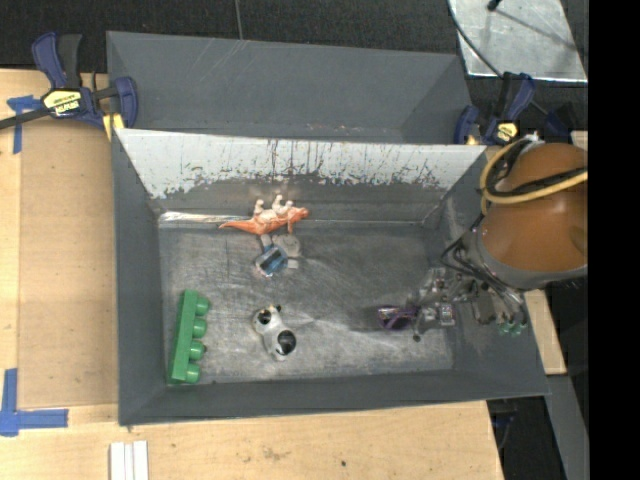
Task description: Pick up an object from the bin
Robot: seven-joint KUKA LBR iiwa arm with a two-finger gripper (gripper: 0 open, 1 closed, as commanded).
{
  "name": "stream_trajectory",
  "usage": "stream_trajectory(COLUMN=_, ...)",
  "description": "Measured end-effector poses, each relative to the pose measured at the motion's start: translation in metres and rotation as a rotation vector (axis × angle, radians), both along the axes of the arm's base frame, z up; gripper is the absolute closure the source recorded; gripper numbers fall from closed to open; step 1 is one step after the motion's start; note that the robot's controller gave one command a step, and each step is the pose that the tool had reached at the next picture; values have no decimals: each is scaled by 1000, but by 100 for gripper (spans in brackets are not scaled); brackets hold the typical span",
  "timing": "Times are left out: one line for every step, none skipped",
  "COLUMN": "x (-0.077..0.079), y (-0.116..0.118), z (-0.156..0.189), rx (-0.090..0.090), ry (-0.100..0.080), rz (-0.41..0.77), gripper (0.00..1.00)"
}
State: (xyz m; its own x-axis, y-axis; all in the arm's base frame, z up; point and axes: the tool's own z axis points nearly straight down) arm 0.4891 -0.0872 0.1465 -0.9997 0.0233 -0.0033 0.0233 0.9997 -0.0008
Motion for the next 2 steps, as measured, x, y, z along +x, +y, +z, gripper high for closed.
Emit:
stream_trajectory(x=1, y=0, z=9, rx=-1, ry=-4, rz=0, gripper=100)
stream_trajectory(x=0, y=0, z=17, rx=1, ry=3, rz=0, gripper=100)
